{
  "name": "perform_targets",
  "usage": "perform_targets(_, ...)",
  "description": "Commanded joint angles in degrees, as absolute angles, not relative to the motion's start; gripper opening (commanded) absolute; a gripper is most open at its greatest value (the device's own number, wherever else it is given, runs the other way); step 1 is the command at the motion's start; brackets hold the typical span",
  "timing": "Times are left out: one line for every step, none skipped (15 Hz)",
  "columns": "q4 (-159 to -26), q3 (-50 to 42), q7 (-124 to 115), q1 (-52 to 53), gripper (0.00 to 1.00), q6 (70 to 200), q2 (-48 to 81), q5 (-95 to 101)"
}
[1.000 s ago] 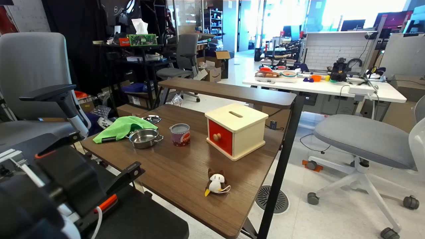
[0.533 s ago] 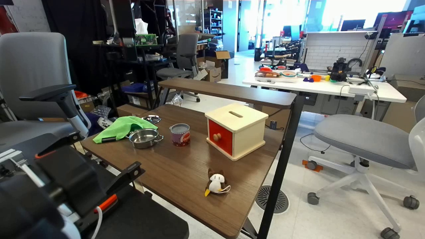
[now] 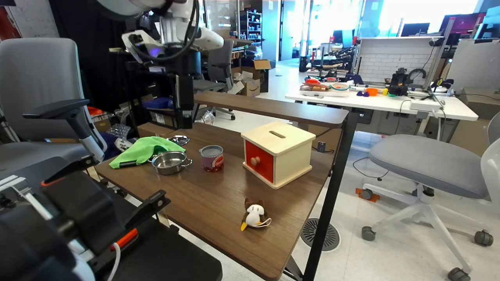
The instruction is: Move the can to the left of the brown doll
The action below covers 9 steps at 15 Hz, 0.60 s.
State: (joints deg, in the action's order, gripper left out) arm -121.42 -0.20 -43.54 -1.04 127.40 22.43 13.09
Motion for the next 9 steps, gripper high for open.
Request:
perform_targets(-111.9,-2.9,-45.0,2.1,1.00,130.1,32.7,10.4)
perform_targets(-110.7,-2.9,-44.9,2.3,1.00,131.6,34.1,8.8)
perform_targets(-109.5,-3.1,-44.8,2.5,1.00,133.4,35.5,7.4)
perform_targets(-108.7,-3.2,-44.6,2.5,1.00,135.4,36.6,5.9)
perform_targets(-108.1,-3.4,-44.5,2.6,1.00,137.0,37.5,4.6)
perform_targets(-107.6,-3.5,-44.4,2.7,1.00,139.0,38.4,3.1)
perform_targets(-107.2,-3.6,-44.2,2.7,1.00,140.4,39.0,2.0)
perform_targets(-107.2,-3.8,-44.1,2.7,1.00,141.8,39.5,1.0)
perform_targets(-107.1,-4.0,-44.2,2.8,1.00,143.1,39.9,0.3)
